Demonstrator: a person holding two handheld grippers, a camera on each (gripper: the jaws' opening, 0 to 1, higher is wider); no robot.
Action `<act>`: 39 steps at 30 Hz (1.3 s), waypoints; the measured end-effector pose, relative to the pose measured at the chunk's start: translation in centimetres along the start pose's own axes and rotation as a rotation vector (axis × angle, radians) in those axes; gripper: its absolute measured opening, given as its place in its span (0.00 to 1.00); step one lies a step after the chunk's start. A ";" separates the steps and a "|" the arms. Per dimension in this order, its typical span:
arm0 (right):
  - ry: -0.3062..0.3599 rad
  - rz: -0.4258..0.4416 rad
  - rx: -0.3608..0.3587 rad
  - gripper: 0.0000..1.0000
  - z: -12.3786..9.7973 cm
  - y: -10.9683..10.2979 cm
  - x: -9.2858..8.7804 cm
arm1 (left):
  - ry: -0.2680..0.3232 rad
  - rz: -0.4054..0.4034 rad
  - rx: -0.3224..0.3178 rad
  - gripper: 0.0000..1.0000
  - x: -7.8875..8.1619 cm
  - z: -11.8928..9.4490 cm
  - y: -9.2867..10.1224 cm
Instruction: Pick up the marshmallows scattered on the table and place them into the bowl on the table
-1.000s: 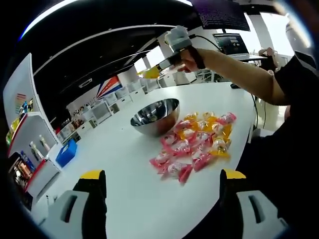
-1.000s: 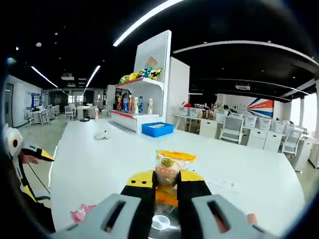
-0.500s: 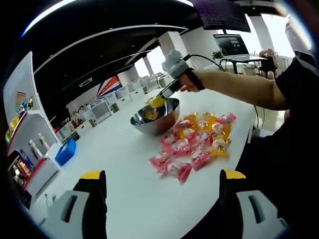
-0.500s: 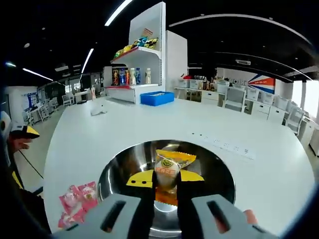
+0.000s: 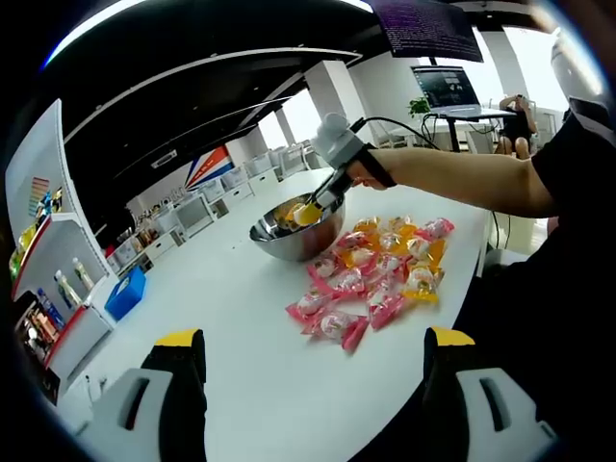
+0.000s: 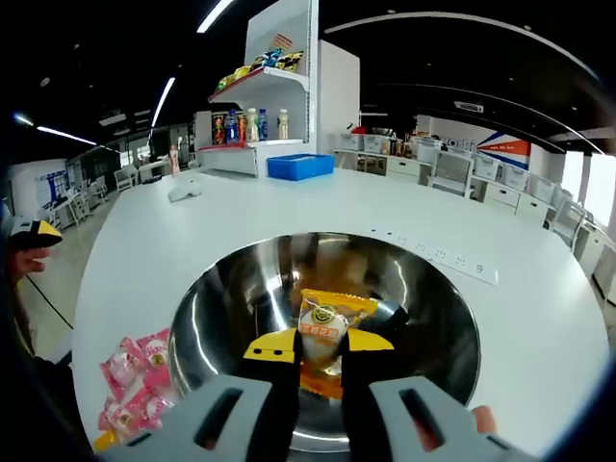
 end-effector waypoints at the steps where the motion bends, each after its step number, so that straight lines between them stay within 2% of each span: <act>1: 0.001 -0.002 -0.002 0.13 -0.1 0.0 0.0 | 0.000 0.000 -0.001 0.92 0.0 0.0 0.0; 9: 0.050 -0.040 -0.035 0.13 0.0 0.8 0.8 | -0.004 0.001 -0.003 0.92 -0.2 -0.1 0.0; 15: 0.041 -0.073 -0.034 0.13 0.2 0.7 0.7 | 0.002 0.000 0.003 0.92 -0.1 -0.2 -0.2; 28: 0.089 -0.051 -0.037 0.14 -0.1 1.0 1.4 | -0.004 -0.003 -0.003 0.91 -0.4 0.1 -0.1; 39: 0.080 -0.071 -0.024 0.14 0.2 0.4 1.2 | -0.005 -0.004 -0.004 0.91 -0.4 0.1 0.1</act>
Point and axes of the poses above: the point that each gripper's makers call its tool centre point, and the gripper's own axes: z roughly forward along the fingers, y roughly to its right, x roughly out of its top, the point moved 4 cm from there along -z, roughly backward along the fingers, and after that the axes turned 7 degrees about x, right-handed, at the moved point
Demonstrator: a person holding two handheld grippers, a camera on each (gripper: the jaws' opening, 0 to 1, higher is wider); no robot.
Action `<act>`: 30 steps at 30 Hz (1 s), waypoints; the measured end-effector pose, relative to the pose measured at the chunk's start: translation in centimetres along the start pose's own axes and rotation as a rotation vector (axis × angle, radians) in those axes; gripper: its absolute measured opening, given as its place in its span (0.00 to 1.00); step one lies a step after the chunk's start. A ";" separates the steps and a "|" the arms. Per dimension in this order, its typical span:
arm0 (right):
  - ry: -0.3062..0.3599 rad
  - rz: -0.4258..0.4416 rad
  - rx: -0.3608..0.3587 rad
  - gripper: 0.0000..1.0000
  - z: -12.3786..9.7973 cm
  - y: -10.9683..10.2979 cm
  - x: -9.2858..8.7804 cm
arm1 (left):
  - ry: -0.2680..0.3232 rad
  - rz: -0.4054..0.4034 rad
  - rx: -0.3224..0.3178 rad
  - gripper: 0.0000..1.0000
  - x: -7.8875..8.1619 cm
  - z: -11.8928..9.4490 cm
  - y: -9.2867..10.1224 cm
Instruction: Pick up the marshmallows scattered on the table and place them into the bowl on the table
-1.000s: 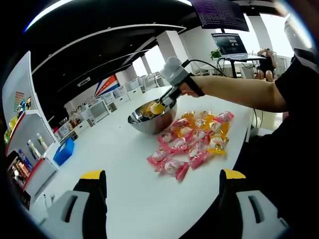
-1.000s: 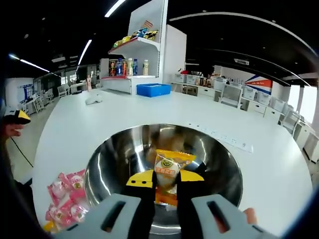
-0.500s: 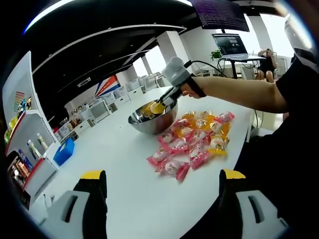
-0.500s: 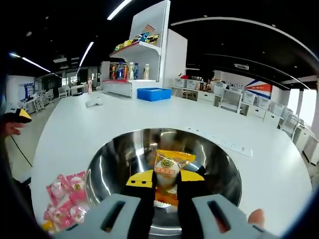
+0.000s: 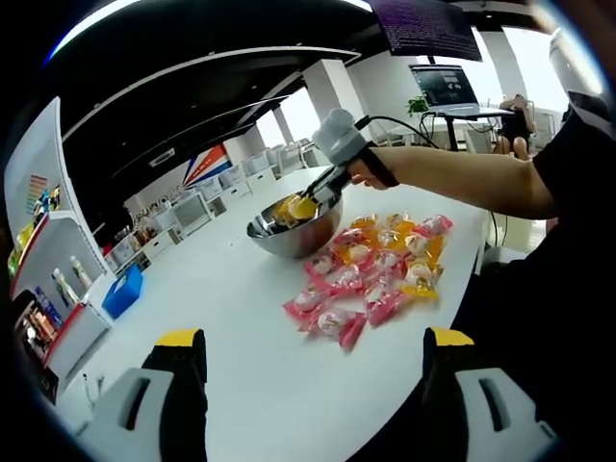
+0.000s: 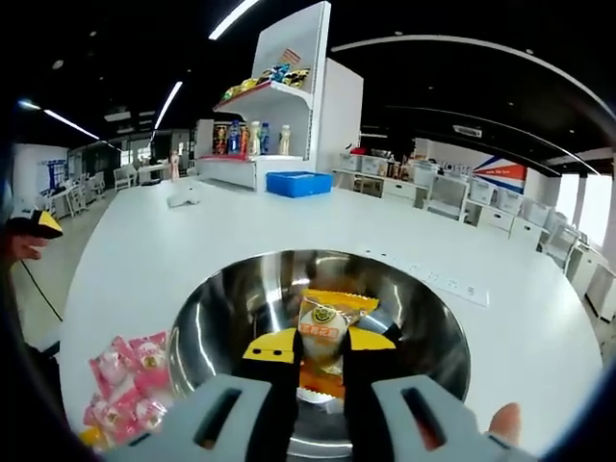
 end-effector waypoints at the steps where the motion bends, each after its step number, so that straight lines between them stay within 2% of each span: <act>1: -0.001 -0.005 -0.001 0.14 0.0 -0.1 0.0 | -0.001 0.000 0.001 0.91 0.0 0.0 0.0; 30: -0.003 -0.010 -0.007 0.18 -0.2 -0.1 0.0 | -0.004 0.006 -0.005 0.90 -0.1 0.1 0.2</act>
Point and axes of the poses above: the point that each gripper's makers call its tool centre point, and the gripper's own axes: z roughly forward along the fingers, y roughly to its right, x roughly out of its top, the point moved 4 cm from there along -z, roughly backward along the fingers, and after that the axes turned 7 degrees about x, right-handed, at the moved point
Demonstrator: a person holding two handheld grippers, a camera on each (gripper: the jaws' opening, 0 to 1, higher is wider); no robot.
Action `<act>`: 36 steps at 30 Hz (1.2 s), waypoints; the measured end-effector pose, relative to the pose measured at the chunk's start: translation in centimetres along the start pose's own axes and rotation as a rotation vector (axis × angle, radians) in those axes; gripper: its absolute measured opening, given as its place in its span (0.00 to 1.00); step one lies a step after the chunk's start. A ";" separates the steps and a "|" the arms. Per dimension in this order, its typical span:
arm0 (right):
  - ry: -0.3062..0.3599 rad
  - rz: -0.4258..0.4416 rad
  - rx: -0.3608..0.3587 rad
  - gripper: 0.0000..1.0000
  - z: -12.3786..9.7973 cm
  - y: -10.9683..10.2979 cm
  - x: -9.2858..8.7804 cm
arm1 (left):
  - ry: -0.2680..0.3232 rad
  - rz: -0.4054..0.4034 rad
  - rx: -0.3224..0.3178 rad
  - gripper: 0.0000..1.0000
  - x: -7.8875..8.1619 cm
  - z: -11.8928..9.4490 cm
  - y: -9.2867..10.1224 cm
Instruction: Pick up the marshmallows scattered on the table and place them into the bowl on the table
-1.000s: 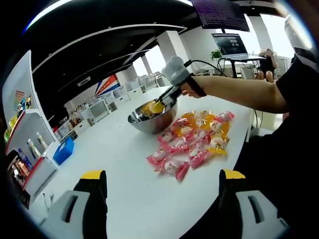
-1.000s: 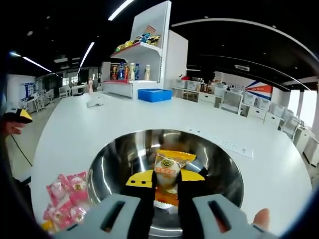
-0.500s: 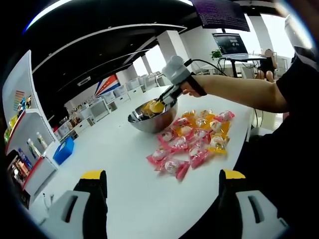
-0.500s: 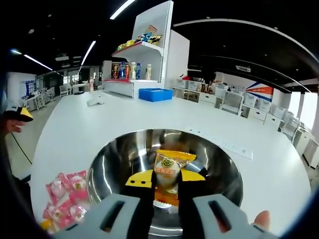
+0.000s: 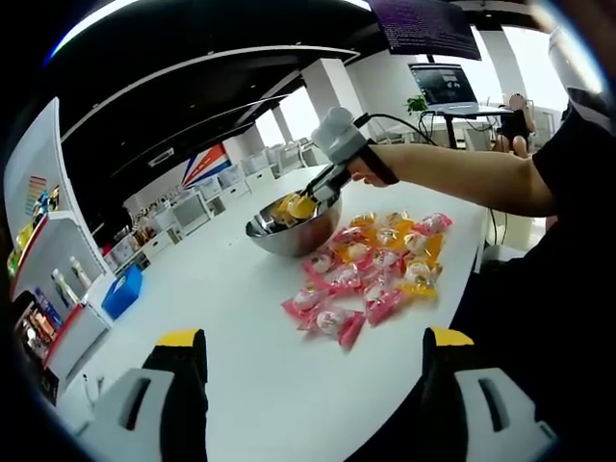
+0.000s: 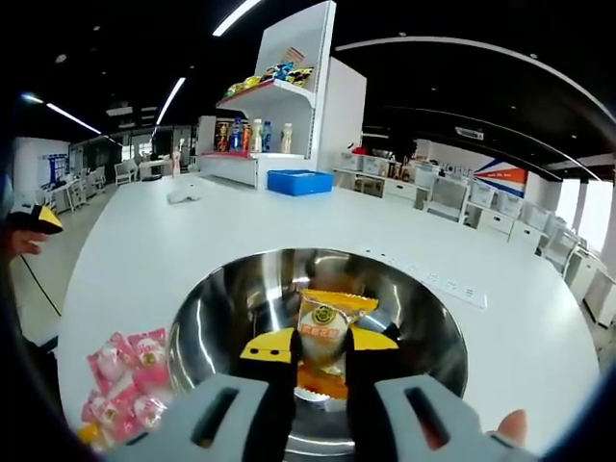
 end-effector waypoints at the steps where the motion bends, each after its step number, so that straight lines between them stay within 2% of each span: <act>1: 0.001 0.000 0.002 0.20 0.0 0.0 0.0 | -0.001 0.001 0.001 0.90 0.0 0.0 0.0; 4: 0.005 0.012 0.001 0.24 0.0 0.0 0.1 | -0.007 0.002 0.002 0.89 -0.2 0.1 -0.1; 6: 0.024 0.017 -0.010 0.36 -0.1 0.3 0.3 | -0.003 0.003 -0.002 0.89 -0.1 0.0 0.0; 8: 0.043 0.023 -0.021 0.56 -0.1 0.5 0.5 | 0.001 0.005 -0.007 0.89 0.0 -0.1 0.1; 10: 0.060 0.016 -0.038 0.69 -0.1 0.8 0.8 | 0.003 0.004 -0.007 0.89 0.0 -0.1 0.1; 16: 0.075 0.038 -0.057 0.85 0.0 1.3 1.0 | -0.006 -0.021 0.009 0.91 -0.1 -0.1 -0.3; 18: 0.081 0.076 -0.051 0.95 0.0 1.1 0.9 | -0.007 -0.024 0.016 0.92 -0.1 -0.2 -0.5; 21: 0.088 0.134 -0.055 0.97 -0.1 1.2 0.9 | -0.008 -0.023 0.017 0.92 -0.1 -0.2 -0.4; 36: 0.056 0.115 -0.047 0.97 -1.0 0.9 0.3 | -0.013 -0.029 0.013 0.93 -0.2 -0.1 -0.3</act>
Point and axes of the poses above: the point that each gripper's makers call its tool centre point, and the gripper's own axes: z roughly forward along the fingers, y roughly to its right, x roughly out of its top, the point moved 4 cm from there along -z, roughly backward along the fingers, and after that the axes turned 7 degrees about x, right-handed, at the moved point
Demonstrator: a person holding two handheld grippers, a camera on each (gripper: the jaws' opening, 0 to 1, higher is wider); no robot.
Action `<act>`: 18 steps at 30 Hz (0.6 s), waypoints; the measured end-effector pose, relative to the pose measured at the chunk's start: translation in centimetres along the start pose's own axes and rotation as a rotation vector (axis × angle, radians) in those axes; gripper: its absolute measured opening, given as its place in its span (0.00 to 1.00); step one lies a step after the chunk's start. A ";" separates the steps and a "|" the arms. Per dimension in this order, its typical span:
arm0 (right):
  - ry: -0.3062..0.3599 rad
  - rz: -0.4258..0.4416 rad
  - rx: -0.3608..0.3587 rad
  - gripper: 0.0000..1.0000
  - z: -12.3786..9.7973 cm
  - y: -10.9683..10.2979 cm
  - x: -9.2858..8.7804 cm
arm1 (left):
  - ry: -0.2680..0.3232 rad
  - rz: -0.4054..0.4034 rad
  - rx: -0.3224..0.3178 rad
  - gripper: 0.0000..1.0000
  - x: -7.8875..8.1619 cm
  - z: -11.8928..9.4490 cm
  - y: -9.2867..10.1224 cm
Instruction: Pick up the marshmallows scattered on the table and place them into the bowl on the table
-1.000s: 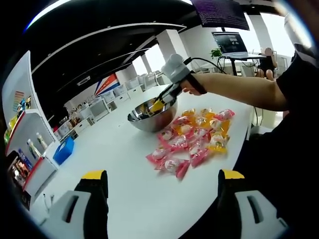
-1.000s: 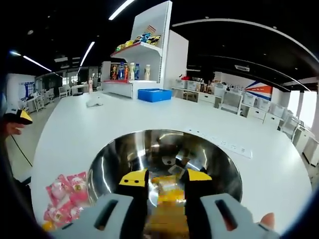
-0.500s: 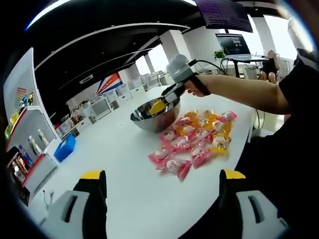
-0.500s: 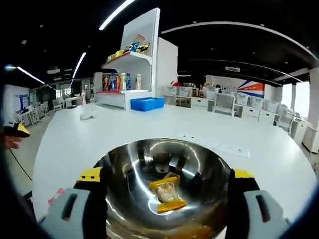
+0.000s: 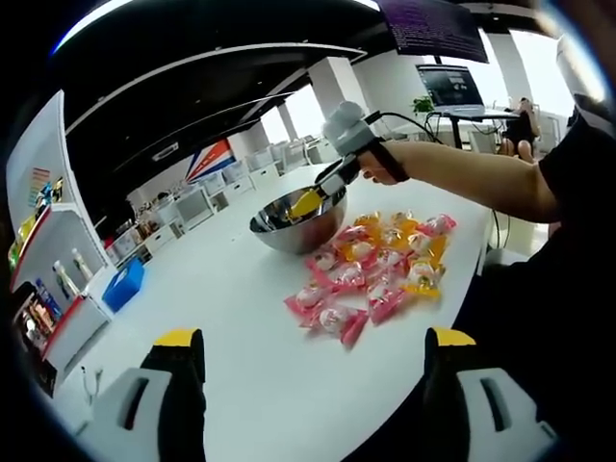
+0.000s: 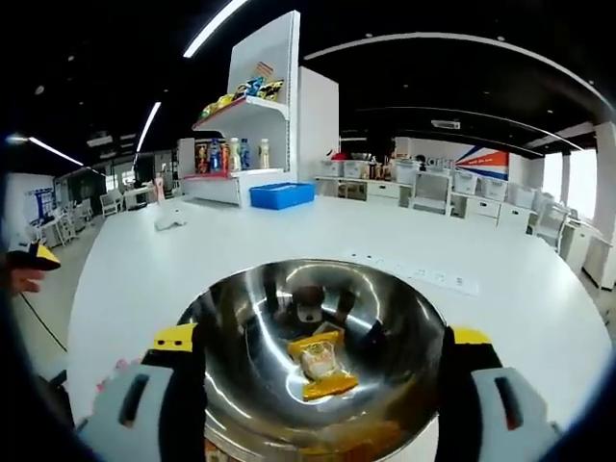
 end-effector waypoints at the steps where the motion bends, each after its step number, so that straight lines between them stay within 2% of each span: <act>1: 0.009 -0.001 -0.008 0.97 -0.3 0.1 0.0 | -0.001 -0.001 0.002 0.93 0.0 0.0 -0.1; 5: 0.016 0.002 -0.026 0.97 -1.5 0.9 -0.1 | 0.005 -0.004 0.006 0.93 0.2 -0.1 -0.1; 10: 0.028 -0.011 -0.024 0.97 -3.6 0.9 -0.1 | 0.002 0.001 0.000 0.93 0.1 0.0 0.1; 13: 0.045 -0.002 -0.033 0.97 -5.6 0.5 0.2 | 0.004 0.002 0.004 0.93 0.2 0.0 0.1; 18: 0.128 -0.009 -0.015 0.97 -9.6 -1.2 1.3 | 0.009 0.004 0.000 0.93 0.4 0.1 0.4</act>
Point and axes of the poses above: the point that each gripper's makers call its tool centre point, and the gripper's own axes: z roughly forward along the fingers, y roughly to its right, x roughly out of its top, the point moved 4 cm from there along -z, roughly backward along the fingers, and after that the axes turned 7 degrees about x, right-handed, at the moved point
